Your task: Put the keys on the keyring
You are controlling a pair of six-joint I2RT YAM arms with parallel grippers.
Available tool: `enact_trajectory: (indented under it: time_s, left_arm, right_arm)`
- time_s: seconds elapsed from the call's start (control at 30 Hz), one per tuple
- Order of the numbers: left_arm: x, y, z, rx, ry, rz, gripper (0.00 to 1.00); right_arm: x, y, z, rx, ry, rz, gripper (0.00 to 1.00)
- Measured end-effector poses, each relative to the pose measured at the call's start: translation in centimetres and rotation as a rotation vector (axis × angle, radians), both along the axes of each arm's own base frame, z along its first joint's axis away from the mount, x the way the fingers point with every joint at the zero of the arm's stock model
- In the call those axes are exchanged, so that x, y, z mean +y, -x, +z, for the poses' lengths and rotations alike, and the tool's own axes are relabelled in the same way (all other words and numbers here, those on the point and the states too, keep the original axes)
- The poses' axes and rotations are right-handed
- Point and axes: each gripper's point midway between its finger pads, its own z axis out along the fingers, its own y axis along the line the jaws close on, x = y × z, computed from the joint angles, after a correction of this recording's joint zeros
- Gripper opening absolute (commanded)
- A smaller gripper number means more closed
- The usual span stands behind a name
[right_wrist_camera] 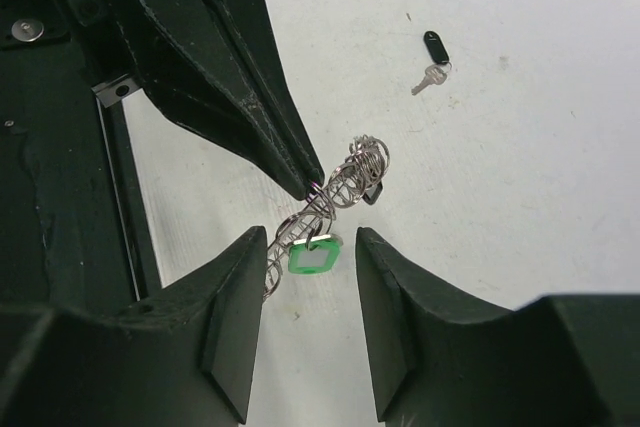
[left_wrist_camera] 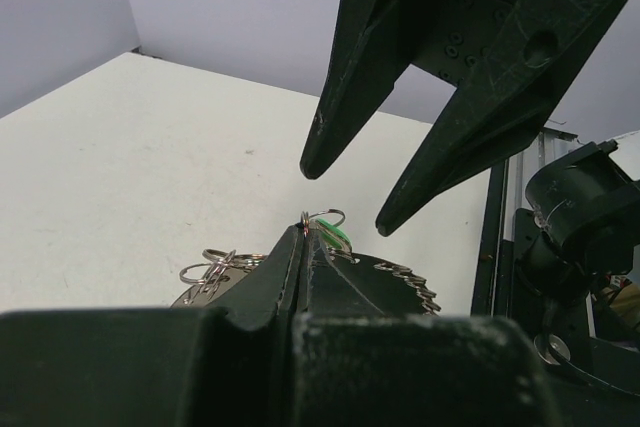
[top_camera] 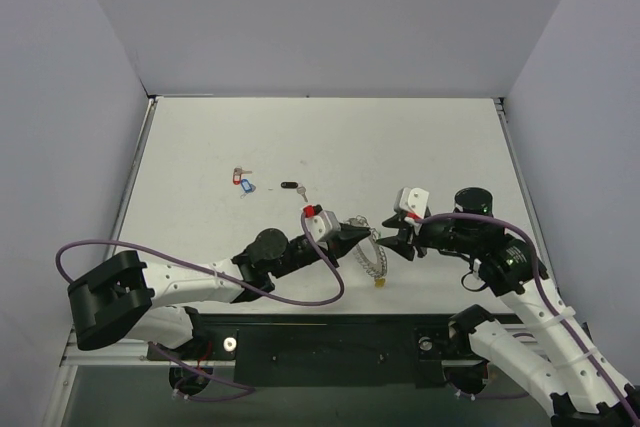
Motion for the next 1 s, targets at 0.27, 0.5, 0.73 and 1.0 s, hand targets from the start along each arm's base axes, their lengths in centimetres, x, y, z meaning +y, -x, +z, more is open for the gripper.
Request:
enact_trajectory:
  time_s: [0.27,0.5,0.73,1.0]
  left_arm:
    - [0.1,-0.2,0.5,0.001,0.023,0.012,0.00]
    - [0.1,-0.2,0.9,-0.003,0.036,0.014,0.00]
    - [0.1,-0.4,1.0,0.005,0.051,0.018,0.00]
    - [0.6,-0.8,1.1,0.032,0.131,0.033,0.00]
  right_arm:
    - [0.2,-1.0,0.1,-0.036,-0.010,-0.038,0.20]
    - [0.3,-1.1,-0.1,-0.044,-0.001,-0.040,0.07]
    - [0.2,-1.3,-0.1,-0.077,0.016,-0.038,0.00]
    - [0.4,-1.4,0.1,-0.133,0.034,-0.005,0.00]
